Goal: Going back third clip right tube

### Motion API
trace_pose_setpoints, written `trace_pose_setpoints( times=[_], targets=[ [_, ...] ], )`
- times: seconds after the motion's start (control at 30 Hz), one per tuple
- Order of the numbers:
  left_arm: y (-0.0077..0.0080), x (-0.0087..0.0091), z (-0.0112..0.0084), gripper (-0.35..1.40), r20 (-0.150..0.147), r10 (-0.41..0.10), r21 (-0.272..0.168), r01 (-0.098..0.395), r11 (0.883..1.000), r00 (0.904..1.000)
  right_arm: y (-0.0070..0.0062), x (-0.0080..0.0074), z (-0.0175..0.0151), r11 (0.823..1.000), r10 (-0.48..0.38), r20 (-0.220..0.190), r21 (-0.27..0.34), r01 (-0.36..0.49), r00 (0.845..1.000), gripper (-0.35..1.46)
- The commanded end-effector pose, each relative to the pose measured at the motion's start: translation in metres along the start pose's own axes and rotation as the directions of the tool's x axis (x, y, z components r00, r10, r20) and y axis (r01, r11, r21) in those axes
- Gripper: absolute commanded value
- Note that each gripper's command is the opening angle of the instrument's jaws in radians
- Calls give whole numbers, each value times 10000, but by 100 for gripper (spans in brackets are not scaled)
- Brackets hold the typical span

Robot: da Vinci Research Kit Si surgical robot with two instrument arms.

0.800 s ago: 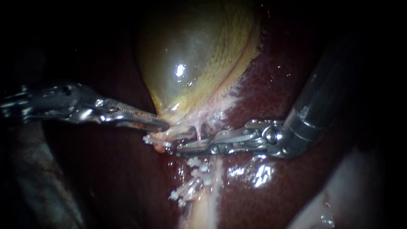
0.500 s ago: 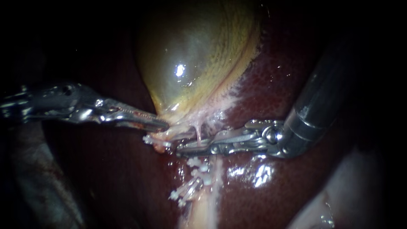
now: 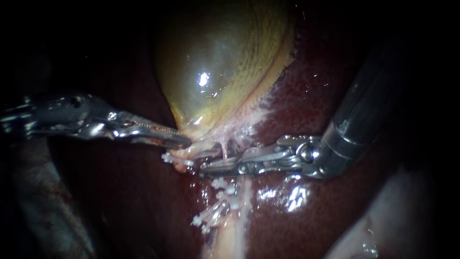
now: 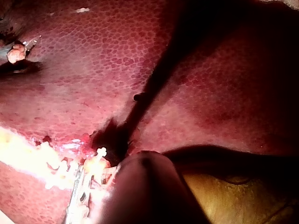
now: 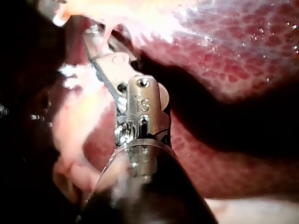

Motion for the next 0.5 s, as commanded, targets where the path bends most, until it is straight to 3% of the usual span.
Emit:
trace_pose_setpoints(
  times=[0.03,0.13,0.5],
  targets=[
    [0,0,0,-35,1,-1,5,1,10000,10000,0,0,0,10000,3,2,15,-3,10000,25],
    [0,0,0,-35,1,-3,7,3,10000,10000,0,0,0,10000,3,2,14,-3,10000,37],
    [1,0,0,-35,2,-4,8,4,10000,10000,0,-1,0,9994,-353,56,-5,353,9994,46]
  ],
)
